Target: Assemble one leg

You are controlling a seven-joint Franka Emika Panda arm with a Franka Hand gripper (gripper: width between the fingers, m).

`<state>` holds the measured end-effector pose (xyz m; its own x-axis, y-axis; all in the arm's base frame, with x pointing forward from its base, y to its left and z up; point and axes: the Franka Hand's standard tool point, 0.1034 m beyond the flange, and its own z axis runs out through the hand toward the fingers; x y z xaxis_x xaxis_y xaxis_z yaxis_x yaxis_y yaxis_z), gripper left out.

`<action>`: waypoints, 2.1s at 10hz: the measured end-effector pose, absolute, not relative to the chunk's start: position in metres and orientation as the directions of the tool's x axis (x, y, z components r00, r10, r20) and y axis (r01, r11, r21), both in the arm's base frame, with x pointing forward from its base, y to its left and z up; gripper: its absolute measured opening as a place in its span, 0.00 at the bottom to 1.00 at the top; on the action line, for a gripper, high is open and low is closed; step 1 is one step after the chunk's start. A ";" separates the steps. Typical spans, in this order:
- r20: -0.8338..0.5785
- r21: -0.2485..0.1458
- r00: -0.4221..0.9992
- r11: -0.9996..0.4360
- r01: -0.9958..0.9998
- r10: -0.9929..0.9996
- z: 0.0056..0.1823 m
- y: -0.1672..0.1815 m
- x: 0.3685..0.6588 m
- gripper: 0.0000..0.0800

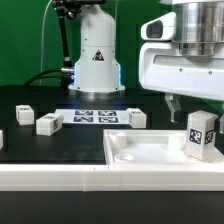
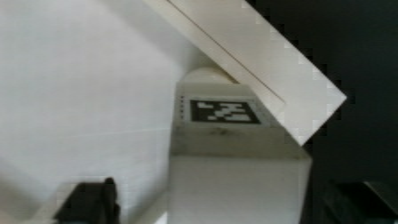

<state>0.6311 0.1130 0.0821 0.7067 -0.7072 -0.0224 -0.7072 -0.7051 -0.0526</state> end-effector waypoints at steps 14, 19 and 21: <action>0.032 -0.044 0.967 -0.966 0.256 0.254 0.076 0.125 0.626 0.64; 0.030 -0.045 0.978 -0.977 0.208 0.207 0.075 0.120 0.627 0.37; 0.021 -0.065 1.000 -0.998 0.007 0.006 0.074 0.119 0.628 0.37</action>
Offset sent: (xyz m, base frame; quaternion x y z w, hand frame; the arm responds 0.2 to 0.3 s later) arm -0.0044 0.0123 0.0040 -0.0002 -0.0181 -0.2831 0.9589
